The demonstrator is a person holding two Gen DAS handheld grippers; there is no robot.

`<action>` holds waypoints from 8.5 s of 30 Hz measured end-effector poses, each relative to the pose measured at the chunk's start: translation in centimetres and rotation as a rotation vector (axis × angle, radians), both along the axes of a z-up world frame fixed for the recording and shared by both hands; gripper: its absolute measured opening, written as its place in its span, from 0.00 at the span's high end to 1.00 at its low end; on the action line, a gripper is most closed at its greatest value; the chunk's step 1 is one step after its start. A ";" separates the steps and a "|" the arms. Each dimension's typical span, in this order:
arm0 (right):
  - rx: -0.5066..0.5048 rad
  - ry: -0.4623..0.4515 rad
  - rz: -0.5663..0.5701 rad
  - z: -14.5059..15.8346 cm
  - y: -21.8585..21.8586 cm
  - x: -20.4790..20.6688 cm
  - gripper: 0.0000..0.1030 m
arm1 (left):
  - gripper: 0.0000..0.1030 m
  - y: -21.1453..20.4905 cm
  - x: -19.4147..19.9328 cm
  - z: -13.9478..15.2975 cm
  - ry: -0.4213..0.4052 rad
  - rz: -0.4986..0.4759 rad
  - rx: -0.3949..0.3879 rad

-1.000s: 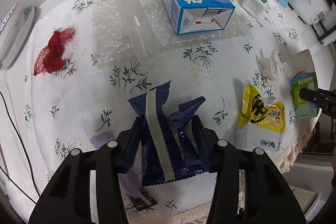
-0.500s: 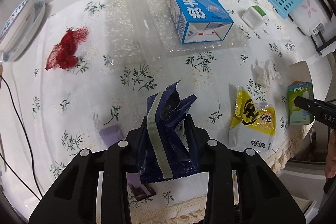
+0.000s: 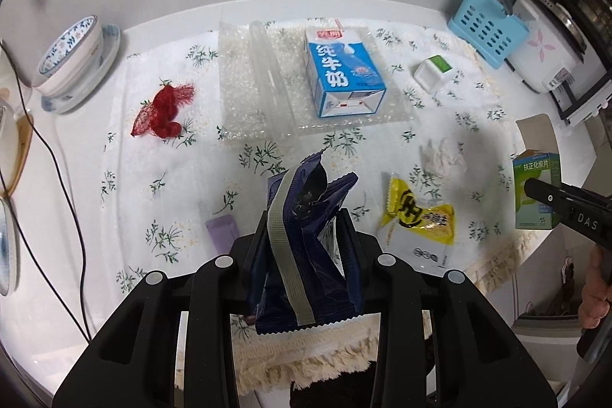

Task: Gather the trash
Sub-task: 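Lift the blue wrapper and green box and carry both down over the bin, then open both tools to drop the wrapper and green box into the bin, then raise both tools back over the tablecloth toward the remaining items, then grasp the purple tube with the left tool while the right tool grasps the yellow bag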

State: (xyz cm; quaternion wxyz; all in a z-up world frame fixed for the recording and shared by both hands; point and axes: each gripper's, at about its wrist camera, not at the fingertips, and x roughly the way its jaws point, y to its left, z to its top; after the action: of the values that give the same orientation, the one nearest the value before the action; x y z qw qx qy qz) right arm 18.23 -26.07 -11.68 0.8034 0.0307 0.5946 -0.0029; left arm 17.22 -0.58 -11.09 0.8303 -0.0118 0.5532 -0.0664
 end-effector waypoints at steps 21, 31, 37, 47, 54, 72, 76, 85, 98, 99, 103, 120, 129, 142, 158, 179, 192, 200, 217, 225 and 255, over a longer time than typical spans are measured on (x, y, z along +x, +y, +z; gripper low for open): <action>-0.033 -0.176 0.087 7.2 0.7 -10.3 0.57 | 0.68 -3.4 -11.4 5.6 -0.116 0.021 -0.058; -0.034 -0.165 0.102 6.7 -0.2 -15.1 0.57 | 0.68 -5.1 -16.4 4.5 -0.105 0.018 -0.070; -0.020 -0.152 0.125 6.0 -0.7 -17.4 0.57 | 0.68 -6.3 -19.0 3.0 -0.076 0.000 -0.088; -0.028 -0.120 0.155 3.8 -1.6 -21.3 0.57 | 0.68 -7.4 -22.7 0.6 -0.046 0.008 -0.094; -0.030 -0.077 0.168 0.9 -2.1 -23.5 0.57 | 0.68 -8.1 -24.7 -1.6 -0.042 0.015 -0.085; 0.036 0.025 0.197 -8.0 -1.6 -25.3 0.57 | 0.68 -10.1 -26.1 -10.0 0.025 0.026 -0.098; 0.032 0.034 0.186 -9.7 -1.8 -25.0 0.57 | 0.68 -10.4 -25.8 -11.5 0.032 0.028 -0.092; 0.005 0.072 0.154 -11.3 -3.3 -25.2 0.57 | 0.68 -11.5 -24.9 -15.3 0.080 0.018 -0.086; -0.023 0.102 0.108 -11.8 -6.5 -26.2 0.57 | 0.59 -14.5 -24.2 -18.4 0.117 -0.022 -0.083; -0.023 0.103 0.108 -11.8 -6.6 -26.2 0.57 | 0.54 -14.6 -24.2 -18.4 0.115 -0.019 -0.081; -0.023 0.108 0.108 -12.2 -6.8 -26.1 0.57 | 0.32 -14.6 -24.1 -18.2 0.095 -0.002 -0.079; 0.007 0.116 0.198 -15.2 -2.1 -24.1 0.57 | 0.06 -8.3 -25.2 -15.9 0.048 0.146 -0.019; -0.005 0.159 0.282 -18.3 1.7 -23.2 0.56 | 0.06 -4.6 -26.4 -16.1 0.068 0.206 -0.017; -0.061 0.172 0.305 -19.6 3.6 -22.2 0.32 | 0.06 -2.6 -26.2 -16.1 0.064 0.233 -0.016; -0.064 -0.027 0.235 -9.9 0.5 -21.5 0.07 | 0.06 -5.1 -24.5 -9.8 -0.009 0.206 -0.070; -0.027 -0.236 0.242 3.0 0.0 -19.2 0.07 | 0.06 -5.4 -23.2 1.8 -0.164 0.256 -0.048; -0.030 -0.226 0.233 3.7 2.1 -14.0 0.09 | 0.07 0.8 -16.7 2.1 -0.128 0.310 -0.009; -0.034 -0.152 0.231 1.6 5.0 -9.5 0.13 | 0.10 4.2 -11.1 -0.9 -0.045 0.296 -0.007; -0.072 0.039 0.206 -6.0 8.8 -1.0 0.26 | 0.20 5.3 -1.8 -8.1 0.137 0.244 0.012; -0.042 0.099 0.178 -8.2 8.7 0.3 0.40 | 0.29 5.0 -0.7 -9.3 0.168 0.255 0.040; 0.000 0.069 0.115 -6.6 7.9 -0.1 0.81 | 0.83 9.3 -3.7 -7.2 0.135 0.286 -0.007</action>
State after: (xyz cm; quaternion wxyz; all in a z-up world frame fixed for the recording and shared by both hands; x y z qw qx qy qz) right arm 18.11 -18.16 -18.30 0.7813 -0.0035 0.6227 0.0424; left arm 13.56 8.74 -18.27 0.7923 -0.0976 0.6000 0.0514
